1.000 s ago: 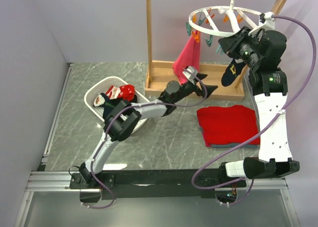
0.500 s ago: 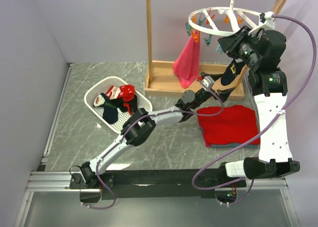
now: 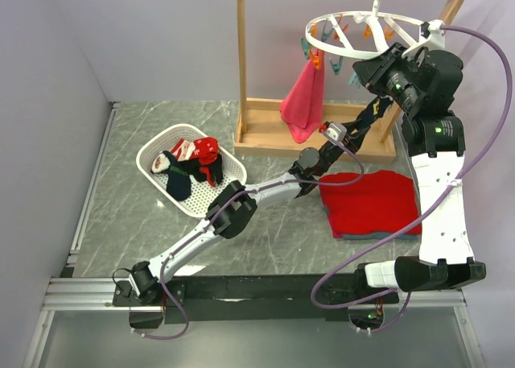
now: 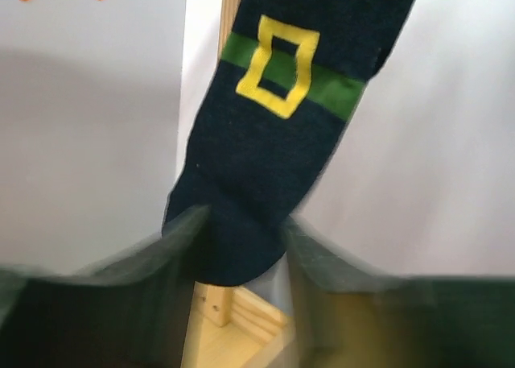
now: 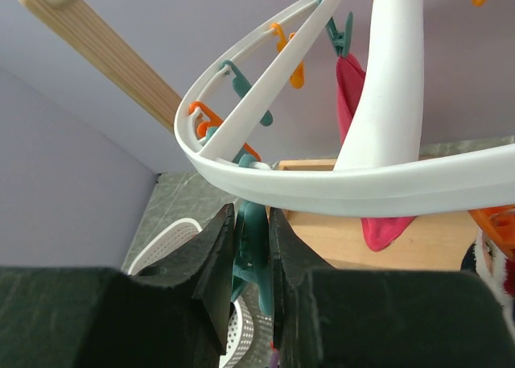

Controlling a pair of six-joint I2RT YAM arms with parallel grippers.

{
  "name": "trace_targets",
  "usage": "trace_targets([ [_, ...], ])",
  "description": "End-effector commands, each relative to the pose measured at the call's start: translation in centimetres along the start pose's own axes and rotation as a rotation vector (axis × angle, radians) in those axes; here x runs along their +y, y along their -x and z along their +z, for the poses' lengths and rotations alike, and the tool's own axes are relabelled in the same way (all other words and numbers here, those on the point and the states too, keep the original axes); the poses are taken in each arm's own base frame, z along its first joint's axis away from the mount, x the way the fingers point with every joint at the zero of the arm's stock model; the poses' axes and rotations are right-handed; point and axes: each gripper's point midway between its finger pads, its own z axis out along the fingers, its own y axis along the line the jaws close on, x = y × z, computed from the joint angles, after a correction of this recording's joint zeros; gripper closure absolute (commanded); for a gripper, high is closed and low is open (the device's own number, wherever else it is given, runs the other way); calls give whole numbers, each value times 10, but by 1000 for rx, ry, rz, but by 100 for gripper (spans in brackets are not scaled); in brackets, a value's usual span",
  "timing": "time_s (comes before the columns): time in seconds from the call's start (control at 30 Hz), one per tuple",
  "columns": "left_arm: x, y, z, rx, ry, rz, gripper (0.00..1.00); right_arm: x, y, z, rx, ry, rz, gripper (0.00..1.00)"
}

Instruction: Remove the socks clipped to the hanger

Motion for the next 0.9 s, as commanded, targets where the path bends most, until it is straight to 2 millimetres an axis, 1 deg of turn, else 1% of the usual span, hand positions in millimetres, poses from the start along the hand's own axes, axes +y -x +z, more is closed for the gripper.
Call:
trace_targets([
  [0.0,-12,46,16,-91,-27,9,71,28,3,-22,-8,88,-6,100],
  [0.03,-15,50,16,-95,-38,7,84,28,3,-22,-10,88,-7,100],
  [0.13,-24,64,15,-101,-81,2,99,26,0,-20,5,84,-9,99],
  [0.23,-30,83,9,-95,-88,0,99,25,-4,-18,17,84,-6,95],
  [0.27,-33,89,5,-93,-92,-2,99,23,-6,-16,22,80,-7,90],
  [0.3,-34,68,-12,-29,-91,3,99,23,-7,-16,28,80,-8,86],
  [0.33,-40,102,-9,-83,-99,6,99,22,-8,-16,29,77,-8,82],
  [0.37,-43,108,-14,-81,-103,16,99,21,-9,-15,32,73,-15,72],
  [0.4,-46,116,-24,-62,-105,13,99,18,-12,-15,38,64,-17,68],
  [0.43,-50,121,-28,-55,-123,10,99,15,-12,-14,37,53,-20,65],
  [0.47,-55,125,-32,-40,-148,-5,99,13,-13,-13,40,42,-26,58],
  [0.5,-58,134,-38,-25,-159,-10,99,12,-14,-14,43,39,-28,55],
  [0.53,-60,138,-41,-14,-170,-15,99,11,-16,-13,51,35,-29,53],
  [0.57,-63,140,-44,1,-181,-26,99,8,-17,-11,58,25,-32,50],
  [0.6,-64,132,-54,45,-184,-35,99,8,-19,-11,64,21,-31,48],
  [0.63,-66,149,-53,34,-184,-45,99,7,-20,-12,68,19,-31,47],
  [0.67,-68,150,-56,52,-189,-68,99,8,-21,-12,72,19,-32,44],
  [0.7,-69,142,-62,91,-196,-69,99,8,-23,-12,78,19,-31,43],
  [0.73,-73,151,-62,91,-213,-72,99,9,-23,-13,80,22,-31,40],
  [0.83,-79,156,-69,140,-243,-88,99,12,-23,-18,90,15,-32,37],
  [0.87,-82,157,-71,156,-252,-104,99,13,-22,-20,89,14,-33,34],
])
